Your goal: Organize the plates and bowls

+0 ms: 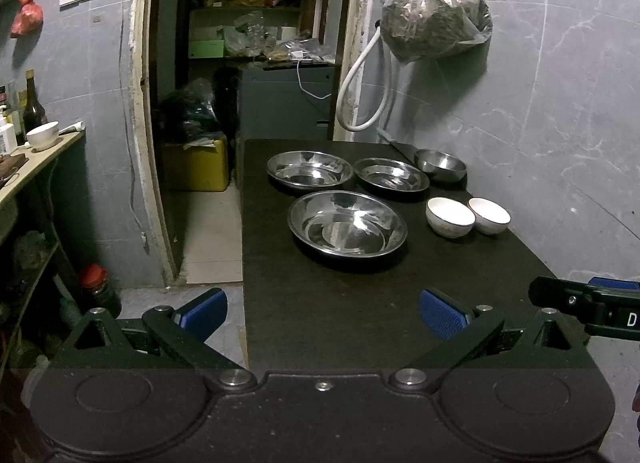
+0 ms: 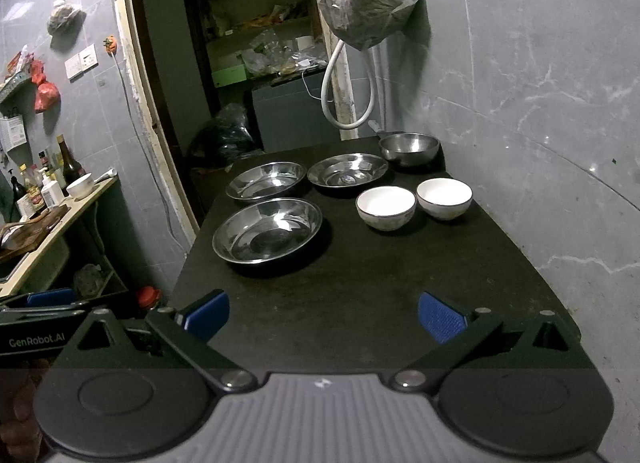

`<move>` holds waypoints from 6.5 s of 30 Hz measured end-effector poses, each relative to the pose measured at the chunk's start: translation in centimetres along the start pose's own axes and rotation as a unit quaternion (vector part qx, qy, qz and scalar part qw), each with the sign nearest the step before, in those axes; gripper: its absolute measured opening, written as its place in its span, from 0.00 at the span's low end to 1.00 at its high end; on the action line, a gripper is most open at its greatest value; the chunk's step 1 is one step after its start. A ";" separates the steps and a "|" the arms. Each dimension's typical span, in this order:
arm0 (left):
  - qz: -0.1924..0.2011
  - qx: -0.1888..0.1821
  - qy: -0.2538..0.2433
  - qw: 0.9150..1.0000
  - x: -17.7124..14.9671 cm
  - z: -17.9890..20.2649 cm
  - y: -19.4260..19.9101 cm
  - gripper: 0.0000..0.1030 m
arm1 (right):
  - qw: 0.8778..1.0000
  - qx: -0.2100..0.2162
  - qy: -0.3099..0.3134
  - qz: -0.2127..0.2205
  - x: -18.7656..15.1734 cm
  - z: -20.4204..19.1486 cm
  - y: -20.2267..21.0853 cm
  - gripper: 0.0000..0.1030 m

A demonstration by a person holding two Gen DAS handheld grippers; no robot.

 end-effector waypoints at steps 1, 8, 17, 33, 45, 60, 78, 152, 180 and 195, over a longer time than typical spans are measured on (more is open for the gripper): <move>-0.001 -0.001 -0.002 1.000 0.0 0.1 -0.1 0.99 | 1.000 0.000 0.000 0.000 0.0 0.0 0.0 1.00; -0.001 -0.006 -0.007 1.000 0.0 0.1 -0.2 0.99 | 1.000 0.000 -0.001 0.000 0.0 0.2 0.0 1.00; -0.001 -0.006 -0.006 1.000 0.0 0.2 -0.2 0.99 | 1.000 0.000 -0.001 0.000 0.0 0.1 0.0 1.00; -0.004 -0.008 -0.008 1.000 -0.3 0.5 -0.5 0.99 | 1.000 -0.003 -0.005 -0.004 -0.2 0.6 -0.1 1.00; -0.013 -0.011 -0.010 1.000 -0.3 0.7 -1.1 0.99 | 1.000 -0.006 -0.009 -0.008 -0.3 0.7 0.0 1.00; -0.032 -0.016 -0.015 0.999 -0.3 0.8 -2.7 0.99 | 1.000 -0.012 -0.019 -0.021 -0.2 1.4 -1.2 1.00; -0.098 0.042 0.001 0.994 3.7 1.2 -10.6 0.99 | 0.999 0.023 0.001 -0.036 4.4 4.0 -6.7 1.00; -0.194 -0.110 0.018 0.975 18.9 -13.2 -40.5 0.19 | 0.989 0.019 -0.079 -0.120 14.6 -5.5 -39.5 0.25; -0.137 -0.102 -0.061 0.983 15.4 -7.9 -29.2 0.21 | 0.994 0.044 -0.048 -0.085 12.4 -3.4 -28.4 0.24; -0.184 -0.080 -0.104 0.974 11.3 -6.3 -24.9 0.23 | 0.990 0.053 -0.027 -0.125 8.7 -3.9 -23.5 0.24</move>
Point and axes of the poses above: each gripper's, at about its wrist camera, not at the fingertips, and y roughly against the way its jaws point, z to its right, x to its top, the point moved 3 cm from there along -y, roughly the way its jaws point, and after that the axes turned 3 degrees about y, right-handed, at the moved point
